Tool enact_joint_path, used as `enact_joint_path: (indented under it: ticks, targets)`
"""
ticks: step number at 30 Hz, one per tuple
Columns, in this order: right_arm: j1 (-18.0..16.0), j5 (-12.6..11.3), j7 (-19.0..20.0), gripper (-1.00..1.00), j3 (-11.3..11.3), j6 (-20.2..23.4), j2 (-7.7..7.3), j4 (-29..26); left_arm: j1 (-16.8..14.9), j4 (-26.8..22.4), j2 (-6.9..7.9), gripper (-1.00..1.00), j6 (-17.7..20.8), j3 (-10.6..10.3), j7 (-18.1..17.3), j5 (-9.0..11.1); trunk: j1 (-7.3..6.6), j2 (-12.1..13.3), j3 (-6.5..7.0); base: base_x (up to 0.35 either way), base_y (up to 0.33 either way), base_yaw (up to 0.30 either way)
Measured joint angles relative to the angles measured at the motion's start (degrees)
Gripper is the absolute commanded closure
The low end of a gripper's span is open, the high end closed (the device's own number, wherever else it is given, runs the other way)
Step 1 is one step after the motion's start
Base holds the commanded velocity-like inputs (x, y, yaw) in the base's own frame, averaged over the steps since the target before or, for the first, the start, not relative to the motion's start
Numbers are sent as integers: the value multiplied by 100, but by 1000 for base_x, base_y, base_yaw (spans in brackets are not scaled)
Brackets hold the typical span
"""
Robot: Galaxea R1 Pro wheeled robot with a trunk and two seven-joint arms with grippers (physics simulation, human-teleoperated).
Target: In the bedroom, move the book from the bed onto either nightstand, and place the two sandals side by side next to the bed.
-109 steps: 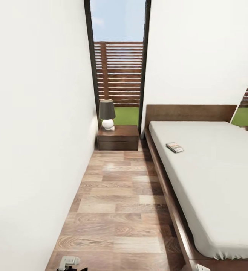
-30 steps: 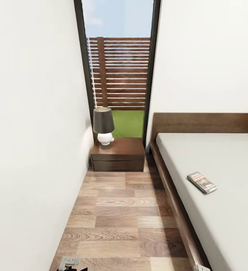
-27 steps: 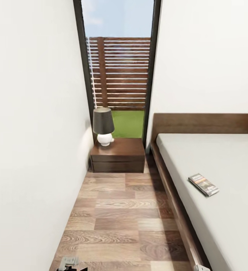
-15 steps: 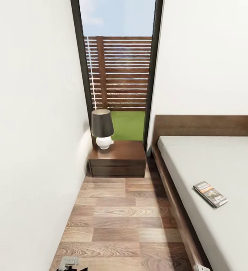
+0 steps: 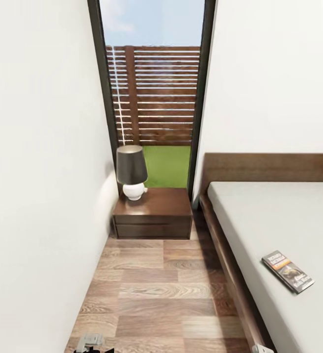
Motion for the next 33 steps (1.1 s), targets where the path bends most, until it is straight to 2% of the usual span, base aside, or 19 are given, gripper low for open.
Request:
enact_joint_path:
  ticks: [33]
  targets:
    - [-2, 9, 1, -100, -2, 0, 0, 0, 0, 0, 0, -100, 0, 0, -3, 0, 0, 0, 0, 302, 19, 0]
